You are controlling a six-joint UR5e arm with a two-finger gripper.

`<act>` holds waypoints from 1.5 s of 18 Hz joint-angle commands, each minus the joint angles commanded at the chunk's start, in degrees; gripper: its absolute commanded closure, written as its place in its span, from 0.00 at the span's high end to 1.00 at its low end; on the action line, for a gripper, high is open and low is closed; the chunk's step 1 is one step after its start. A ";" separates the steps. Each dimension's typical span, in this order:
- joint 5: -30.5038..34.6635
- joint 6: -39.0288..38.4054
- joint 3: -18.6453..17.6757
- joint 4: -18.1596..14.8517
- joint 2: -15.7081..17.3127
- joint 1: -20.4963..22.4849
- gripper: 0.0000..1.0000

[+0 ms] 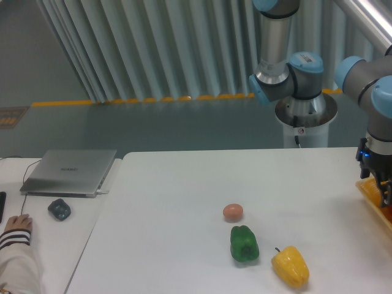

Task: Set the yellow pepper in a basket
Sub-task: 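Move the open gripper from the basket over to the yellow pepper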

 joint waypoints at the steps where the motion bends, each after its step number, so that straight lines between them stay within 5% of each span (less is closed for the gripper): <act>1: 0.09 -0.26 0.09 0.00 -0.09 -0.61 1.00; 9: 0.09 -10.88 0.27 2.37 -0.35 -5.35 1.00; 17: -1.48 -33.63 -0.79 4.92 -0.35 -10.02 1.00; 21: -4.04 -51.48 -1.93 14.66 -1.49 -11.07 1.00; 27: -3.69 -67.12 -2.11 18.53 -2.81 -11.43 1.00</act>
